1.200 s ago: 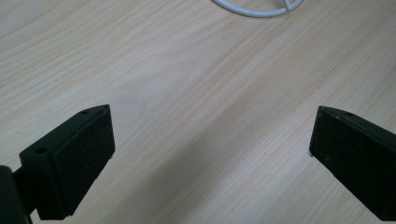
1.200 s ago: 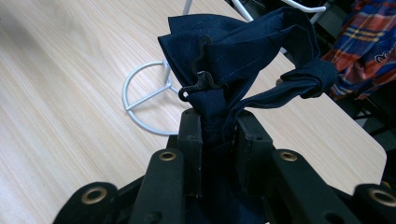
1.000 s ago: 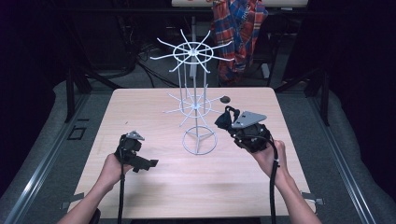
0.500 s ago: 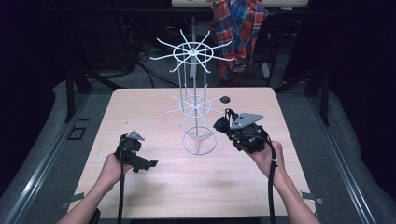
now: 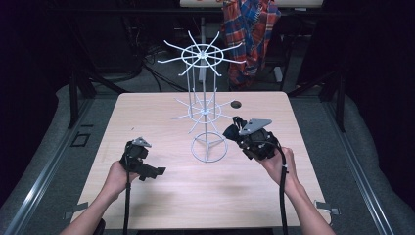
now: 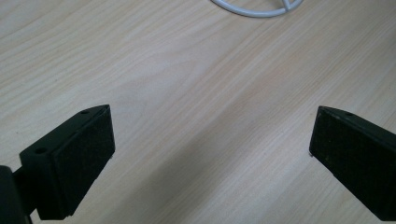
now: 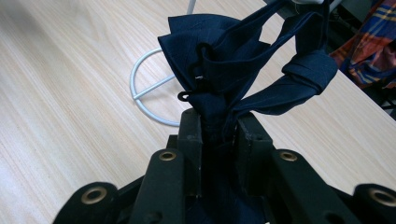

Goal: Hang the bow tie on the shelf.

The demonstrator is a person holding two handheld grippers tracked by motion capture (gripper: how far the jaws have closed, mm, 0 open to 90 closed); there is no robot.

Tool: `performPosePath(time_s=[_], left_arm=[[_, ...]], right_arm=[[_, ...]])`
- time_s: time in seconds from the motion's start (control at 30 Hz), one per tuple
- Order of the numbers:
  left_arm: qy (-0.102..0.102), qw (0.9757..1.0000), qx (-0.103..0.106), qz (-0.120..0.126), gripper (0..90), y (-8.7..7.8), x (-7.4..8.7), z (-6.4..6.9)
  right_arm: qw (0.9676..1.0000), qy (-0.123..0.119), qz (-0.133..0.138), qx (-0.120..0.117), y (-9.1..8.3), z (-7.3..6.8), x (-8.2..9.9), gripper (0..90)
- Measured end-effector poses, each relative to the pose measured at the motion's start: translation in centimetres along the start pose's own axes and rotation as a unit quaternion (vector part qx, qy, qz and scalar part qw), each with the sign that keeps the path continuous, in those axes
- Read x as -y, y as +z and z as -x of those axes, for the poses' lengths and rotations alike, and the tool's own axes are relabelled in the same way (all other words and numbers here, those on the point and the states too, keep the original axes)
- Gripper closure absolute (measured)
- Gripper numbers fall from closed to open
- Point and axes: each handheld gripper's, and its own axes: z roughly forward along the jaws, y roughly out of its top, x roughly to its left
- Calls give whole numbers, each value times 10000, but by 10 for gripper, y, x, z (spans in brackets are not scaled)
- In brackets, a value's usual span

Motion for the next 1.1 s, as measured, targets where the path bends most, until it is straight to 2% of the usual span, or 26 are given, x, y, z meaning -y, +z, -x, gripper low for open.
performPosePath(time_s=[0.53, 0.73, 1.1], left_arm=[[-27, 10000, 10, 15, 3, 0, 0, 0], [-26, 10000, 10, 13, 3, -1, 0, -1], [-32, 10000, 14, 17, 3, 0, 1, -1]], right_arm=[[9999, -25, -59, -95, 15, 2, -12, 744], [9999, 38, -24, -125, 21, 3, -16, 744], [9999, -40, -55, -148, 31, 0, -23, 744]])
